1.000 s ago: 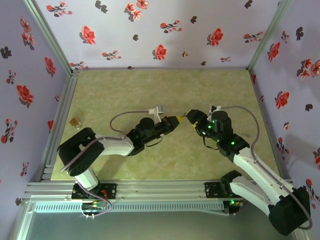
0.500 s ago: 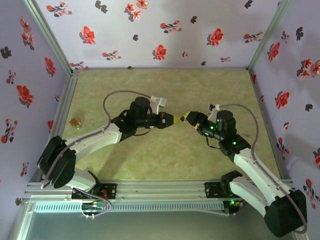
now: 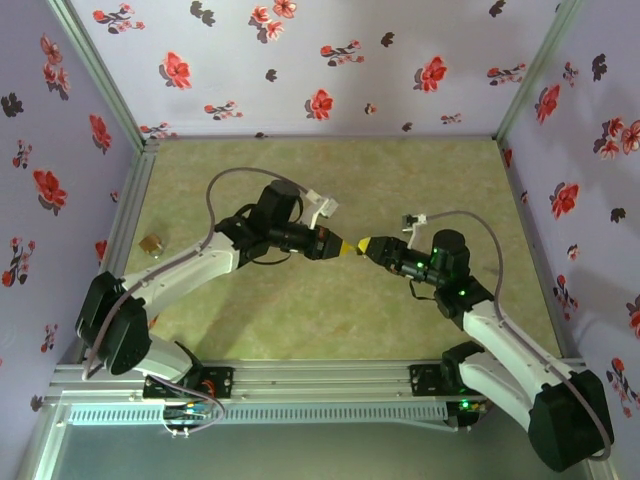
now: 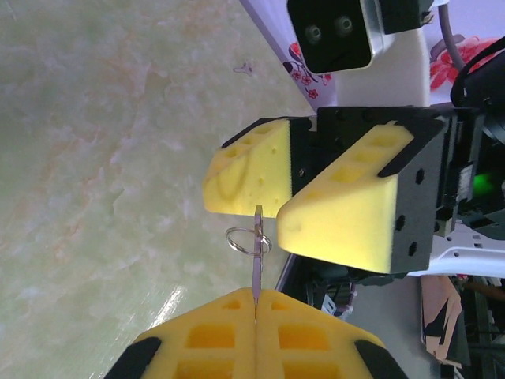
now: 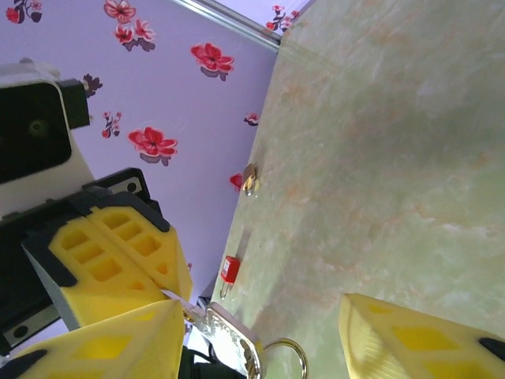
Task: Unlock with the key
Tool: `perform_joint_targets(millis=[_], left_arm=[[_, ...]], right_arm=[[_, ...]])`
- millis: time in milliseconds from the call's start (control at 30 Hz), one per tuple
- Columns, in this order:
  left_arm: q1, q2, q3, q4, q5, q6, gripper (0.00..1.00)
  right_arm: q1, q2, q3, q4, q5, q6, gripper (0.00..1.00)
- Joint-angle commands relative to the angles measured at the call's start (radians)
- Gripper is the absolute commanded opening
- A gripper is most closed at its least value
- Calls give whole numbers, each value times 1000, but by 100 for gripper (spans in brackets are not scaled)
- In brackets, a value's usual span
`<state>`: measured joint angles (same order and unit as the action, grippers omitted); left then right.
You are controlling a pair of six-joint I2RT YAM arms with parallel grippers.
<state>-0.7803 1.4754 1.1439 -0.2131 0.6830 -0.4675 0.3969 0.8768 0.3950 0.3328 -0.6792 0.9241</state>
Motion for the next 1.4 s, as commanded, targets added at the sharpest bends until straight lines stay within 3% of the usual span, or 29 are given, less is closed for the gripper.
perform_joint_targets(millis=[0,333,767,1033,1300,1367], left_arm=[[6,11,36,-47,39,47,0],[6,22,44,-29,58,47,0],[9,43,56,4,81,32,0],[10,60,56,16,90,30,0],[13,77,53,11,92,42,0],[16,80,50,10,93,46,0]], right_arm=[[-3,-22,-31,125,-42,6,52],[-3,-33,-86,243,-62,56,36],[7,-42,-140,327,-88,97,34],[28,-42,-142,348,-86,101,26],[33,-50,-145,333,-74,96,2],[36,-55,-145,333,-68,95,0]])
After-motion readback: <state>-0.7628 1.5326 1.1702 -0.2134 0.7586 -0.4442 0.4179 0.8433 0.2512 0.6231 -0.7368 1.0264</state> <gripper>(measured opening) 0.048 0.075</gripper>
